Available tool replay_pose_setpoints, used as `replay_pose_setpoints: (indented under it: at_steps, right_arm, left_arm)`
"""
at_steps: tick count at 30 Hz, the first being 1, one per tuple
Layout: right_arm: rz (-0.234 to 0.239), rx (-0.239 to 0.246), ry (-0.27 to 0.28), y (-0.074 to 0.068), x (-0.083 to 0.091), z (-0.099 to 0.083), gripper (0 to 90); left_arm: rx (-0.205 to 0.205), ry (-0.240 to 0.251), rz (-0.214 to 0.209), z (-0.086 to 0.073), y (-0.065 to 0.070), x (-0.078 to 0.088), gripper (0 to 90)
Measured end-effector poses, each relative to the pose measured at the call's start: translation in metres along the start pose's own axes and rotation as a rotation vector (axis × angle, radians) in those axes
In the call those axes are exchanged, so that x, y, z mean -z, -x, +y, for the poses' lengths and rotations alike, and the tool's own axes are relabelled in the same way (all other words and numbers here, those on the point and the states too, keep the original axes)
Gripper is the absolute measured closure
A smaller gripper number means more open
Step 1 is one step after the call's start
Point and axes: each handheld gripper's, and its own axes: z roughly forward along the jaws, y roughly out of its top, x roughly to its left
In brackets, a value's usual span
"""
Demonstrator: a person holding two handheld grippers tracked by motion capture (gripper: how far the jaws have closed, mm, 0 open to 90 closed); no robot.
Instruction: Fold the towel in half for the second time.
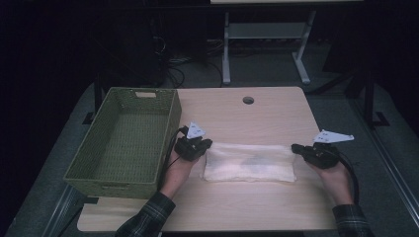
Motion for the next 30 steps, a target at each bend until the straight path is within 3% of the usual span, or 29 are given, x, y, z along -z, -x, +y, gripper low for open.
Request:
replay_pose_setpoints:
  at_steps: [7, 21, 23, 30]
  right_arm:
    - [0.035, 0.002, -0.031, -0.007, 0.005, -0.013, 87.0]
    - [0.049, 0.039, -0.055, -0.020, 0.017, -0.030, 86.8]
    - [0.057, 0.042, -0.057, -0.022, 0.019, -0.031, 86.8]
    - [0.074, 0.058, -0.085, -0.032, 0.021, -0.038, 86.8]
  left_arm:
    - [-0.025, -0.025, -0.019, -0.007, 0.007, 0.003, 86.3]
    - [-0.077, -0.079, -0.036, -0.016, 0.023, 0.007, 86.3]
    - [-0.067, -0.084, -0.037, -0.017, 0.024, 0.007, 86.3]
    - [-0.088, -0.149, -0.053, -0.027, 0.029, 0.005, 86.3]
